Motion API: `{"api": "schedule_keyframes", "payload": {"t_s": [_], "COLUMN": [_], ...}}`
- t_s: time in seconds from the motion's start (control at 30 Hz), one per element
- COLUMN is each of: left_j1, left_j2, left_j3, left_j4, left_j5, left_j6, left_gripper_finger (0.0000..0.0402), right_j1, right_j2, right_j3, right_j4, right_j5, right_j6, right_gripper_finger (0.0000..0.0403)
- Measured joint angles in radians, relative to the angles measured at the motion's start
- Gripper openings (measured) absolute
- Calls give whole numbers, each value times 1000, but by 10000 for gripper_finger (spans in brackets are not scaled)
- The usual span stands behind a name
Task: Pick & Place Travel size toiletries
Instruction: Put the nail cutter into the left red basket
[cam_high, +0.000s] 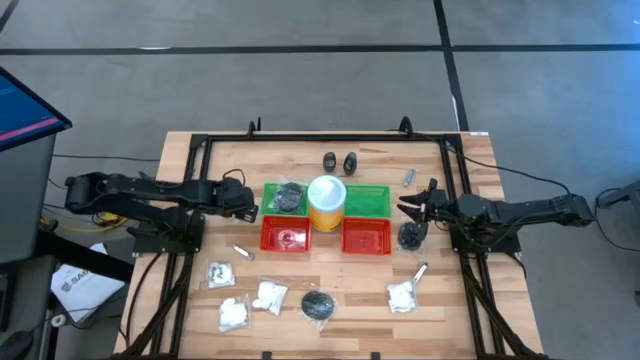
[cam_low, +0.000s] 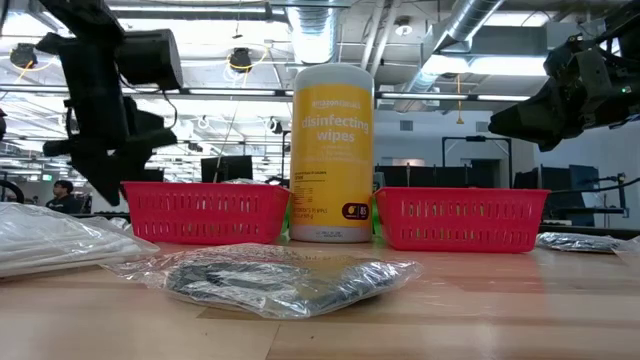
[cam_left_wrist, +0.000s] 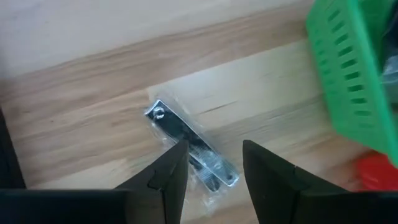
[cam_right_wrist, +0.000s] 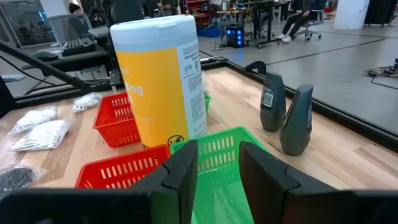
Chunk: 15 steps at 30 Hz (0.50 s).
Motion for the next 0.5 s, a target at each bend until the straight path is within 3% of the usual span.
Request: {"api": "schedule_keyframes", "payload": {"t_s": [0.5], "left_j1": [2], "left_j2": [118], "left_j3": [0], "left_j4": [-1], "left_j5": [-22], "left_j6": [-79], "left_gripper_finger": [144], "right_j1": [0], "right_j2": [0], "right_j3": [0], "right_j4": [0], "right_j5": [0], "right_j6": [0], "right_gripper_finger": [109]}}
